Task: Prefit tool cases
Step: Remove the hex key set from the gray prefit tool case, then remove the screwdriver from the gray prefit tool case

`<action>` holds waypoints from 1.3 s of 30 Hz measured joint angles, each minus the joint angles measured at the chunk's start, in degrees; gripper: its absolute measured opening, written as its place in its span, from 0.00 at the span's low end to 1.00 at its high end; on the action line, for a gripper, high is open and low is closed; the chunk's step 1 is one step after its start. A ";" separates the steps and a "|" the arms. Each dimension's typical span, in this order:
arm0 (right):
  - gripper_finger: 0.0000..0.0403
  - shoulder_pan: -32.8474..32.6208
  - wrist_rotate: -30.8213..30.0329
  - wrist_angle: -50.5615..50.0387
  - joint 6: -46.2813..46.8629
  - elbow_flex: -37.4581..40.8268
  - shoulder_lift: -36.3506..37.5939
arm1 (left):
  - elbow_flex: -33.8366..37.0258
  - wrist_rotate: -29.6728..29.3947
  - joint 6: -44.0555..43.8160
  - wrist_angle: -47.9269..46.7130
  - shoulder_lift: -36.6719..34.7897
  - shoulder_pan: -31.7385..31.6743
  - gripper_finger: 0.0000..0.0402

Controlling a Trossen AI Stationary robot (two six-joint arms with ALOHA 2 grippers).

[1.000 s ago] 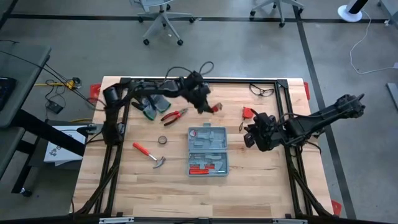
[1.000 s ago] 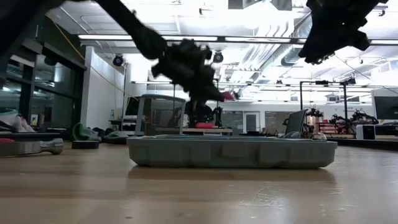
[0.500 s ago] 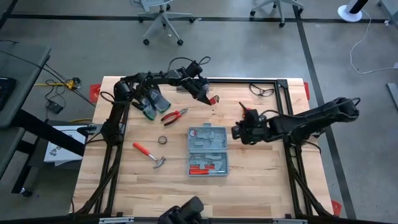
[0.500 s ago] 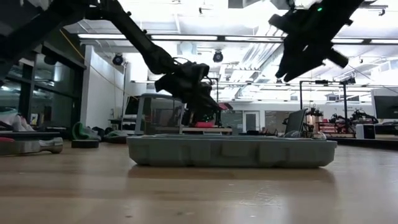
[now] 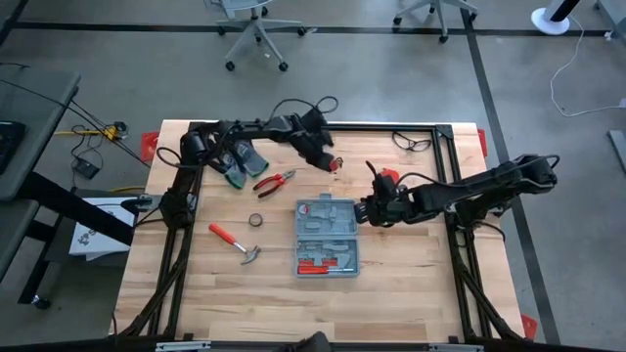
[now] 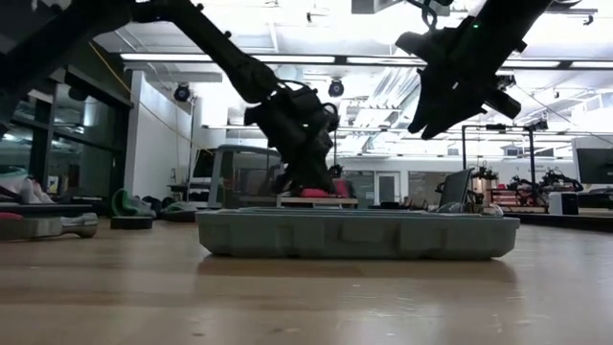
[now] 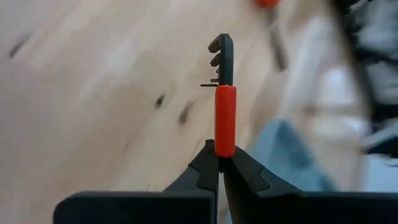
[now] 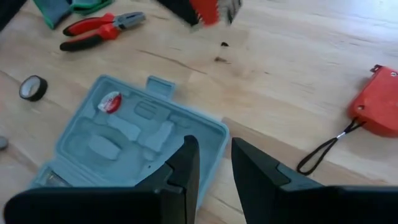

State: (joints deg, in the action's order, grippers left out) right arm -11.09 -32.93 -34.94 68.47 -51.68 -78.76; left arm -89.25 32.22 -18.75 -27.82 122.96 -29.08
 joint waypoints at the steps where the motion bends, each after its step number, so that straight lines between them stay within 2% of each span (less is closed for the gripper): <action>1: 0.22 -0.02 0.04 -0.10 -0.07 0.00 0.00 | 0.00 -1.96 1.79 -1.88 -0.02 0.75 0.01; 4: 0.22 -0.02 0.12 -0.44 -0.43 0.00 0.02 | 0.02 -7.72 5.96 -5.53 -0.02 2.60 0.01; 9: 0.22 -0.02 0.20 -1.69 -0.55 0.00 0.02 | 0.00 -21.32 7.61 -10.61 -0.18 4.01 0.00; 11: 0.22 -0.02 0.20 -2.07 -0.55 0.00 0.02 | 0.00 -23.97 7.79 -11.31 -0.20 4.37 0.01; 20: 0.22 -0.09 1.12 -2.48 -1.48 0.00 0.07 | 0.02 -21.36 10.94 -12.76 -1.29 3.89 0.13; 30: 0.22 -0.20 1.62 -2.56 -2.53 0.00 0.07 | 0.02 -31.09 14.98 -17.44 -8.29 0.05 0.27; 32: 0.22 -0.20 1.59 -2.56 -2.76 0.00 0.07 | 0.02 -30.59 14.98 -18.53 -9.29 -0.51 0.28; 35: 0.22 -0.16 1.39 -2.54 -2.94 0.00 0.07 | 0.02 -26.09 15.62 -19.15 -9.89 -0.58 0.28; 39: 0.22 -0.15 0.21 -2.51 -2.95 0.00 0.07 | 0.30 -11.97 16.37 -18.78 -9.92 1.58 0.27</action>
State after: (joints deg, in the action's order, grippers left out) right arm -11.25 -32.72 -37.45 65.52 -51.68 -78.70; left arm -88.95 20.25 -2.38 -46.60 113.03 -27.50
